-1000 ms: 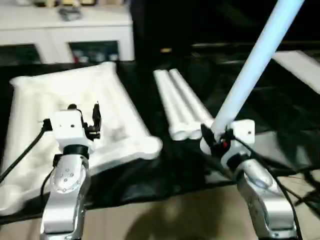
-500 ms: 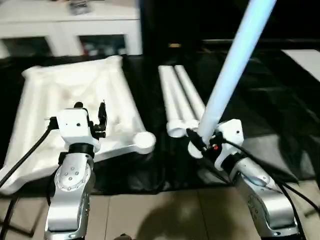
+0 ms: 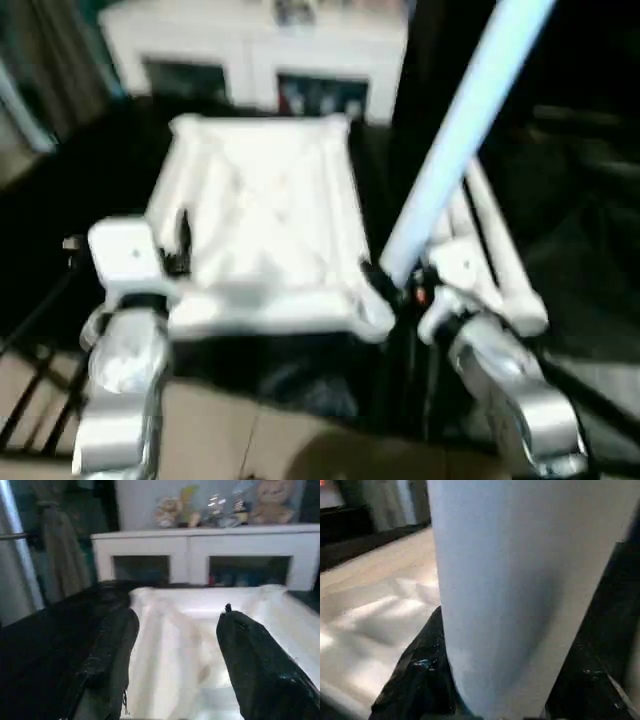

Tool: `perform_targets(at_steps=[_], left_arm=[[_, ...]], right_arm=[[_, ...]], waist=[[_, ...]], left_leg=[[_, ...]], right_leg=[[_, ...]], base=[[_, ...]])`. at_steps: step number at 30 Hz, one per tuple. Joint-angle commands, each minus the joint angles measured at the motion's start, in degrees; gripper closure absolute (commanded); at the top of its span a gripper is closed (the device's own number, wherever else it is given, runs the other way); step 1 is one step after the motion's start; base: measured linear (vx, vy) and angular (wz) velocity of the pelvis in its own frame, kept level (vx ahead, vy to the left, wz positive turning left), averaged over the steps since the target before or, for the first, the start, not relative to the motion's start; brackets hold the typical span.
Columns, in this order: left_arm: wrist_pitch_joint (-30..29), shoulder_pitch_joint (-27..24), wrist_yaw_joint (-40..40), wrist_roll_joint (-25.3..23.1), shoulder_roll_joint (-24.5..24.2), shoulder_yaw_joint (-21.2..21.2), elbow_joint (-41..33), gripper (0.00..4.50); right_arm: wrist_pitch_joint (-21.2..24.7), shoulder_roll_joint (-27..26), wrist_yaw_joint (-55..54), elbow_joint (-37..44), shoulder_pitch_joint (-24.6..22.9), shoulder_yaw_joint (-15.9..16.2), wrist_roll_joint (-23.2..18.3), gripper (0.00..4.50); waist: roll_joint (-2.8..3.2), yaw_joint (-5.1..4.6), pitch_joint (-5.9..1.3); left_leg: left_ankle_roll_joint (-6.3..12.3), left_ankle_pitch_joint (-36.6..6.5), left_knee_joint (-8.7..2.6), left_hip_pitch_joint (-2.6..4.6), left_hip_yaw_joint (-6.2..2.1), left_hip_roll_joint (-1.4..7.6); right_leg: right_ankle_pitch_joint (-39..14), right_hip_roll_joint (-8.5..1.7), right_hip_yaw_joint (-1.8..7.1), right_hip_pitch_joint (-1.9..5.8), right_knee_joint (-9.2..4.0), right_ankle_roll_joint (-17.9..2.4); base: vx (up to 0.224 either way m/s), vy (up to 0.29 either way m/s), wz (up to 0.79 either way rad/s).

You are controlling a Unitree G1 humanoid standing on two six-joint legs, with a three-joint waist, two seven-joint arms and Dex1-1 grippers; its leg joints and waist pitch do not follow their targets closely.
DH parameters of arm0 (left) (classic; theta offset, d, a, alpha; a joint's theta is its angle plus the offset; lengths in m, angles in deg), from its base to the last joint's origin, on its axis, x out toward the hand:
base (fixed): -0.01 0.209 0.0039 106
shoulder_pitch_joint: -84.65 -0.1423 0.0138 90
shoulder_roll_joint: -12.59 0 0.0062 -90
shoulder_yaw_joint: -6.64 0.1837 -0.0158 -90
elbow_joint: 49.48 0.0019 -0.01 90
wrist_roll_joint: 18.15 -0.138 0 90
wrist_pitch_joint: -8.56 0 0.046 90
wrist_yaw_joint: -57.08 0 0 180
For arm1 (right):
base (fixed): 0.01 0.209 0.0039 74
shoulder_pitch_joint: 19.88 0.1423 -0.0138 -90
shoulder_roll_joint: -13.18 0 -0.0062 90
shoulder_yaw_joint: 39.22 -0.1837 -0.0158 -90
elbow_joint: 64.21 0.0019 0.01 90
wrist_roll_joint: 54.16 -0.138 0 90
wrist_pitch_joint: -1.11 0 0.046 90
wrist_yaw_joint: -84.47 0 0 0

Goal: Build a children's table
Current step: Insert table leg to table base

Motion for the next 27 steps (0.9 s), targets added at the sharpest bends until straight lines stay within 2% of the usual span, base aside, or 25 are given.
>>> perform_targets(at_steps=[1,2,3,4,5,6,7,8,9,10,11,12,13,14,15,16,17,18,19,20,22,23,24,26,27], left_arm=[[-0.1,0.0,1.1,-0.3,0.3,1.8,0.4,1.53],[0.3,0.0,2.0,-0.2,0.0,2.3,0.8,1.53],[0.9,0.2,2.9,0.1,-0.2,2.6,1.4,1.53],[1.2,0.4,3.5,0.4,-0.4,2.9,1.8,1.53],[1.7,0.8,3.9,0.5,-0.5,3.0,2.5,1.53],[2.0,1.5,4.1,0.7,-0.5,2.8,3.6,1.53],[2.0,1.5,4.1,0.7,-0.5,2.8,3.6,1.53],[2.3,2.2,4.2,0.8,-0.4,2.9,4.4,1.53],[2.5,2.7,4.5,1.0,-0.4,3.1,5.0,1.53],[2.5,2.9,4.7,1.0,-0.4,3.3,5.3,1.53],[2.6,3.8,5.1,0.8,-0.4,4.1,6.3,1.53],[2.7,4.3,5.7,0.9,-0.5,4.5,6.7,1.53],[2.8,4.5,6.2,1.1,-0.6,4.7,6.9,1.53],[2.8,5.2,7.4,2.2,-0.5,4.8,7.1,1.53],[2.8,5.8,8.7,3.3,-0.5,4.9,7.5,1.53],[2.4,6.6,10.0,4.4,-0.5,5.0,8.2,1.53],[1.7,7.7,12.5,6.5,-0.6,5.0,9.2,1.53],[2.1,9.8,15.4,8.1,-1.1,5.2,10.8,1.53],[2.6,9.9,16.1,8.4,-1.3,5.2,11.0,1.53],[2.8,10.1,16.5,8.6,-1.4,5.2,11.1,1.53],[3.4,10.8,20.5,10.1,-2.9,5.6,11.7,1.36],[1.8,11.2,24.2,13.5,-3.2,5.6,11.0,1.25],[1.5,11.0,25.5,14.4,-3.6,5.6,10.7,1.25],[1.7,11.1,26.6,14.4,-4.2,5.9,10.9,1.15],[3.0,10.7,28.0,14.1,-5.4,6.0,11.4,1.06]], right_arm=[[-0.7,0.8,-1.4,2.0,-0.6,-2.1,0.0,2.59],[-0.6,0.7,-2.2,2.1,-0.7,-2.7,0.1,2.59],[-1.0,0.8,-3.7,2.2,-0.8,-3.4,1.1,2.59],[-1.2,0.9,-5.0,2.2,-0.7,-3.9,2.2,2.59],[-0.9,0.8,-6.4,2.3,-0.6,-4.6,3.0,2.59],[-0.2,0.5,-7.2,2.7,-0.6,-5.6,2.9,2.59],[-0.2,0.5,-7.2,2.7,-0.6,-5.7,2.9,2.59],[-0.1,0.2,-7.7,2.9,-0.5,-6.4,2.3,2.59],[0.1,0.0,-9.0,3.1,-0.4,-6.8,2.8,2.59],[-0.1,0.0,-9.2,3.1,-0.3,-7.0,2.8,2.59],[-0.8,-0.3,-9.9,3.6,-0.3,-7.5,2.9,2.59],[-0.8,-0.3,-9.6,4.5,-0.5,-7.1,2.6,2.59],[-0.8,-0.3,-9.4,5.0,-0.6,-6.8,2.4,2.59],[-0.9,-0.1,-9.0,5.6,-0.5,-6.2,2.6,2.59],[-1.0,0.0,-8.7,6.1,-0.5,-5.6,2.8,2.59],[-0.9,0.0,-8.3,6.4,-0.2,-5.3,2.5,2.59],[-0.5,-0.3,-7.9,6.6,0.1,-5.5,1.7,2.59],[0.1,-0.5,-7.6,6.6,1.0,-6.3,0.6,2.59],[0.2,-0.6,-7.7,6.7,1.0,-6.4,0.5,2.59],[0.2,-0.6,-7.7,6.6,1.0,-6.5,0.4,2.59],[0.7,-0.7,-7.6,6.1,1.8,-7.4,-0.9,2.59],[0.7,-0.1,-6.6,4.7,3.2,-8.1,-1.8,2.59],[0.6,-0.2,-6.4,4.3,3.5,-8.0,-1.8,2.59],[0.1,0.1,-6.0,2.9,4.6,-8.2,-1.7,2.59],[-0.7,0.2,-6.2,1.2,6.0,-7.5,-0.5,2.59]], waist=[[-0.57,-0.58,-3.27],[-2.59,-0.54,-3.32],[-4.51,1.15,-2.87],[-4.12,1.12,-3.57],[-2.73,1.14,-3.89],[-1.85,0.71,-3.43],[-0.64,0.16,-3.26],[-0.09,-0.25,-3.4],[-0.16,-0.79,-2.82],[-0.01,-0.9,-2.58],[0.46,-1.23,-2.1],[1.87,-1.24,-1.73],[1.13,-1.71,-1.13],[1.49,-1.92,-1.1],[1.31,-2.11,-1.17],[1.34,-2.29,-0.99],[1.39,-2.46,-1.04],[0.63,-2.8,-1.19],[0.97,-2.73,-1.14],[0.41,-2.78,-1.25],[0.47,-2.81,-1.47],[-0.03,-2.91,-1.57],[0.26,-2.94,-1.62],[0.38,-2.99,-1.64],[0.84,-3.04,-1.67]], left_leg=[[22.03,29.8,-2.59,2.39,-0.19,2.7],[18.89,22.6,-1.45,0.84,1.37,-0.31],[12.1,4.0,0.48,-2.17,1.05,-2.65],[6.42,7.7,-0.63,-3.25,-1.13,-0.94],[4.37,12.6,-0.68,-3.65,-1.45,-1.2],[2.15,17.2,-1.9,-3.93,-1.3,-0.82],[0.76,17.7,-2.77,-3.16,-1.11,0.19],[0.93,15.9,-3.32,-2.48,-0.85,1.24],[0.57,11.1,-4.17,-2.86,-0.94,1.94],[0.45,7.6,-4.55,-2.73,-0.95,2.33],[0.37,-0.1,-4.85,-2.1,-0.58,2.65],[0.06,-4.6,-5.21,-1.62,-0.64,2.81],[-0.36,-12.9,-5.6,-0.76,-0.03,3.11],[-0.82,-14.6,-5.8,-0.76,-0.14,3.14],[-1.3,-14.6,-5.94,-1.0,0.09,3.19],[-1.25,-14.1,-5.93,-1.07,0.35,3.04],[-1.22,-13.6,-5.89,-1.25,0.31,2.97],[-0.86,-11.9,-5.78,-1.79,0.34,2.72],[-0.77,-11.4,-5.87,-1.94,0.17,2.71],[-0.6,-10.6,-5.77,-2.08,0.25,2.75],[-0.35,-9.4,-5.84,-2.45,0.16,2.72],[-0.31,-8.5,-5.83,-2.7,0.24,2.79],[-0.18,-7.1,-5.85,-2.74,0.3,2.96],[-0.14,-7.2,-5.83,-2.71,0.33,2.94],[-0.15,-7.6,-5.76,-2.61,0.44,2.94]], right_leg=[[22.1,-2.28,2.36,-1.81,-7.4,-2.4],[26.1,-3.11,3.99,0.5,-10.11,-3.1],[10.5,-6.81,9.03,4.83,-13.47,-0.5],[14.6,-7.81,8.93,7.11,-11.86,-3.5],[23.9,-6.7,8.32,7.06,-10.36,-4.3],[37.9,-4.66,6.73,6.47,-9.7,-6.0],[39.1,-2.69,5.55,5.5,-9.53,-9.1],[32.4,-1.64,4.83,5.13,-9.57,-12.7],[20.9,-1.65,4.56,5.42,-10.32,-15.0],[14.9,-1.89,4.49,5.3,-10.81,-15.6],[4.4,-1.83,4.53,4.49,-12.06,-15.9],[-0.9,-1.84,4.5,4.02,-12.17,-15.8],[-11.2,-1.73,4.32,3.36,-13.62,-13.9],[-13.8,-1.91,4.33,3.54,-13.63,-13.0],[-15.7,-2.01,4.37,3.61,-13.92,-11.6],[-17.2,-2.09,4.52,3.3,-14.2,-10.7],[-17.5,-2.16,4.57,3.35,-14.18,-10.5],[-19.6,-2.29,4.62,3.49,-14.35,-9.3],[-20.0,-2.44,4.64,3.6,-14.29,-8.9],[-19.9,-2.47,4.66,3.58,-14.41,-8.6],[-20.0,-2.58,4.66,3.64,-14.1,-8.0],[-18.9,-2.6,4.67,3.78,-14.12,-8.1],[-15.3,-2.49,4.7,3.58,-13.84,-9.4],[-13.8,-2.43,4.65,3.55,-13.61,-10.5],[-13.8,-2.45,4.62,3.49,-13.67,-11.2]], base=[[0.128,-0.019,-0.01],[0.069,-0.06,0.12],[0.064,-0.076,0.05],[0.064,-0.076,0.05],[0.087,-0.079,-0.05],[0.04,-0.052,0.06],[0.04,-0.052,0.06],[0.0,0.0,0.0],[-0.057,0.022,0.0],[-0.057,0.022,0.0],[-0.073,0.013,0.0],[-0.076,0.004,0.13],[-0.076,0.004,0.13],[-0.075,0.022,0.13],[-0.07,0.02,0.1],[-0.07,0.02,0.1],[0.0,0.0,0.0],[0.0,0.0,0.0],[0.0,0.0,0.0],[-0.051,-0.013,0.03],[0.0,0.0,0.0],[0.0,0.0,0.0],[0.0,0.0,0.0],[0.0,0.0,0.0],[0.0,0.0,0.0]])
